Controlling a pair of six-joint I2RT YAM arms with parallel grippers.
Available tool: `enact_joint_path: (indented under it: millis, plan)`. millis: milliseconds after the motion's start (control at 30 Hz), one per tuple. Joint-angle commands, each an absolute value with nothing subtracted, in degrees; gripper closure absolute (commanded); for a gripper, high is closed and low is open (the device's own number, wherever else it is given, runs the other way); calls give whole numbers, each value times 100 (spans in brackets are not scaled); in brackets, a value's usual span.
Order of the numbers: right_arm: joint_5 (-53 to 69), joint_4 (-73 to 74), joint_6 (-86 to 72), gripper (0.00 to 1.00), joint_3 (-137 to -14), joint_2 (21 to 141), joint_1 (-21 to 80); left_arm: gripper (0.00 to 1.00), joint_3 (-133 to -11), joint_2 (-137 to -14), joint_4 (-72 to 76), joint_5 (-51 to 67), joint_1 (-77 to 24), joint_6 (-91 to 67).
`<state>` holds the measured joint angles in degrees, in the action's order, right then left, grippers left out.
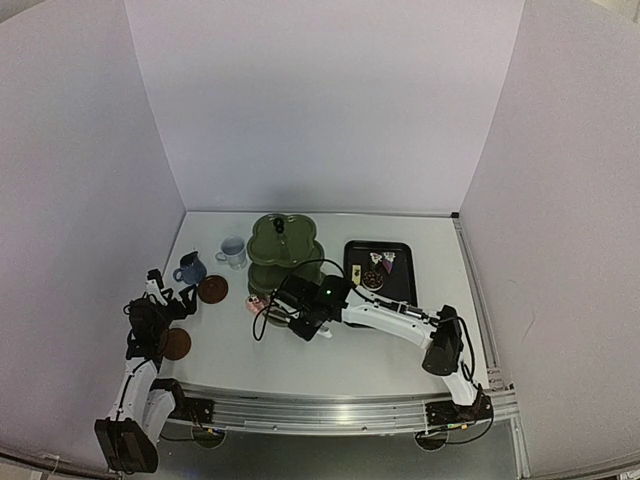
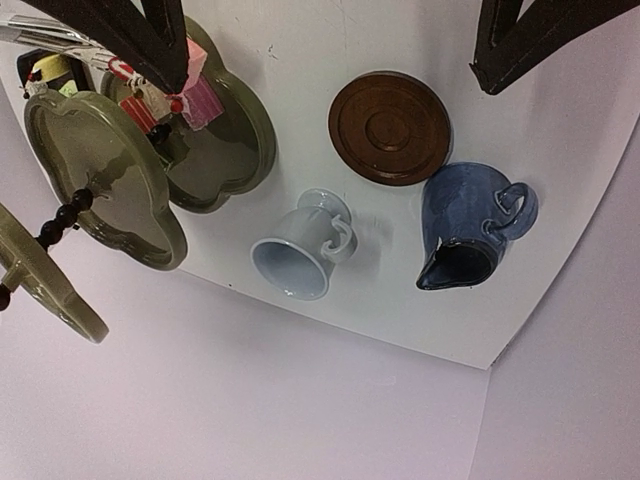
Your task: Serve the afternoon tea
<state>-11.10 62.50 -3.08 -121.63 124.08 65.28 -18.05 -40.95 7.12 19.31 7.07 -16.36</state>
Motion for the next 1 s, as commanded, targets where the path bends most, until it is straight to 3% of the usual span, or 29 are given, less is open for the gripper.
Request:
enact_joint_path:
  millis: [0, 700, 967]
  plan:
    - [-1391, 5911, -515, 100, -12414, 12542, 6414, 0, -1769, -4075, 948, 2063, 737, -1621]
    - [-1963, 5185, -1076, 100, -11779, 12294, 6372, 0, -1758, -4119, 964, 2090, 734, -1634]
    - [-1526, 4700, -1495, 100, -11439, 12161, 6365, 0, -1750, -4111, 991, 2097, 734, -1655]
